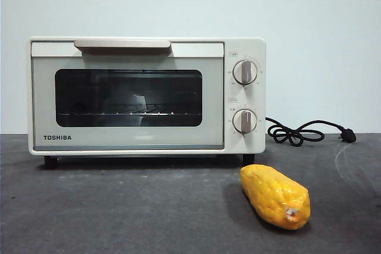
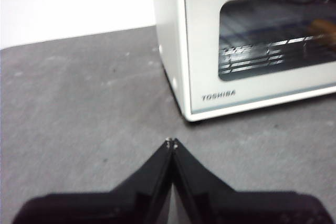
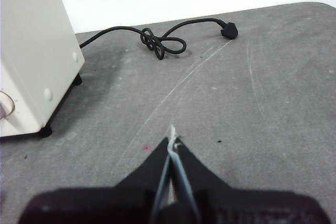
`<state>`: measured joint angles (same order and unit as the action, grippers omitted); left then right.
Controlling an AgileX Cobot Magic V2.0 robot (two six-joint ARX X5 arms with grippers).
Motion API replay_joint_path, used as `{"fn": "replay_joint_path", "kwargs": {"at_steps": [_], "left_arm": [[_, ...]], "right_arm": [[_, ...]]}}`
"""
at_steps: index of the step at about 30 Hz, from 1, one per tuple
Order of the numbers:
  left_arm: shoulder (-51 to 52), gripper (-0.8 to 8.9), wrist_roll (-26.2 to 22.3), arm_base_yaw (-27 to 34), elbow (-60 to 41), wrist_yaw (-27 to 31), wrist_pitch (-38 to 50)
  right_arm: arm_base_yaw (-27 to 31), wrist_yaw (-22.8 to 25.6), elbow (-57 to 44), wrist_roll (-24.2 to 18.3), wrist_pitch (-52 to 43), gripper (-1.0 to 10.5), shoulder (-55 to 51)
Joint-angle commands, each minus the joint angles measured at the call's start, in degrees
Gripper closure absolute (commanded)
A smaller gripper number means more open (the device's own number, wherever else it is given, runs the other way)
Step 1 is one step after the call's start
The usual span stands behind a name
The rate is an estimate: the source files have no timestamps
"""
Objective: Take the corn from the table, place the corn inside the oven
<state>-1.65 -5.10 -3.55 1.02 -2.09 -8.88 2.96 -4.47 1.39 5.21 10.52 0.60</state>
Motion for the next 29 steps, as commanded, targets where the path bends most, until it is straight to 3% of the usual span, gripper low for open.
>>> {"fn": "replay_joint_path", "kwargs": {"at_steps": [1,7,13,18,24,29], "left_arm": [[0.0,8.16,4.61,-0.15,-0.39,-1.38,1.2],[0.0,8.16,15.19,-0.15,-0.39,-1.36,1.9],[0.0,8.18,27.47,-0.15,-0.39,-2.51,2.54],[-0.02,8.18,28.48,-0.15,0.48,-7.96,3.41],[-1.81,8.19,28.46,-0.15,6.54,-16.26,3.1],[-8.28,8.19,26.73,-0.15,15.65,-16.37,-1.18]], "right_arm": [[0.0,-0.02,-0.46,3.02,-0.39,9.6,-0.07],[0.0,-0.02,-0.46,13.84,-0.28,9.5,-0.07],[0.0,0.04,-0.35,14.29,-1.4,9.5,-0.07],[0.0,-0.35,0.37,16.26,-5.33,9.5,-0.07],[0.0,-8.72,4.15,17.75,-6.25,9.5,0.31],[0.0,-15.1,9.7,16.57,-6.29,9.5,3.23]]}}
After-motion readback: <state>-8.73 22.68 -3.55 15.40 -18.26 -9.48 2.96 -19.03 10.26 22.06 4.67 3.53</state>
